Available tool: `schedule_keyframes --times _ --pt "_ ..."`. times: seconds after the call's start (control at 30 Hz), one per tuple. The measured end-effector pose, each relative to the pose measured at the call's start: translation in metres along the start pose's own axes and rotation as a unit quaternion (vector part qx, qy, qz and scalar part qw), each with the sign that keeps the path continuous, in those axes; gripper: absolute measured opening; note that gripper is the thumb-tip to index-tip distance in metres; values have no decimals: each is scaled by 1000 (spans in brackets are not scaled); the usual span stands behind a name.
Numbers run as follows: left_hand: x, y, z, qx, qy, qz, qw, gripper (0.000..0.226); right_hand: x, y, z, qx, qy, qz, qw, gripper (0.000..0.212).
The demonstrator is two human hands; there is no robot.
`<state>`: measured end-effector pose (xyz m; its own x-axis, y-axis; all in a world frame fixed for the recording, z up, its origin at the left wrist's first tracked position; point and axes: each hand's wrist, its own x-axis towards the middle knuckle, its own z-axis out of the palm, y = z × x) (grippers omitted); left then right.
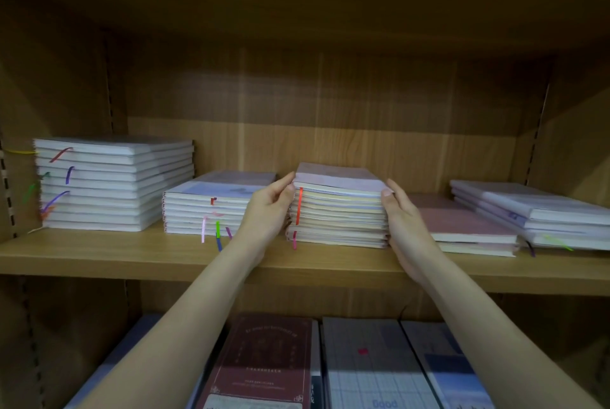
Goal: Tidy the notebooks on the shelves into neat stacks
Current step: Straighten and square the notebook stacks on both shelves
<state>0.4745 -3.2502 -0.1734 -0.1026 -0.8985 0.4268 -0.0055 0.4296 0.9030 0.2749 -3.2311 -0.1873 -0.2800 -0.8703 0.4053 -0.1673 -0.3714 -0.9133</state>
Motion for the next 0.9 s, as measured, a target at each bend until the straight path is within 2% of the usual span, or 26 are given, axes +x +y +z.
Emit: schedule_keyframes --times 0.2,0.33,0.47,0.63,0.9 --pt "3 1 -3 69 26 17 997 35 -1 0 -1 -20 2 -6 1000 48" --pt "-6 -1 -8 16 -3 -28 999 29 -4 -5 -2 9 -24 23 999 52" --pt "-13 2 -11 -21 -72 -104 992 54 -3 -10 -1 43 -80 51 995 59" --pt "-16 5 -5 -5 -89 -106 990 57 -4 -8 0 88 -85 56 991 52" --pt "-12 -1 -14 -14 -93 -103 990 60 -5 -11 1 119 -95 49 987 26"
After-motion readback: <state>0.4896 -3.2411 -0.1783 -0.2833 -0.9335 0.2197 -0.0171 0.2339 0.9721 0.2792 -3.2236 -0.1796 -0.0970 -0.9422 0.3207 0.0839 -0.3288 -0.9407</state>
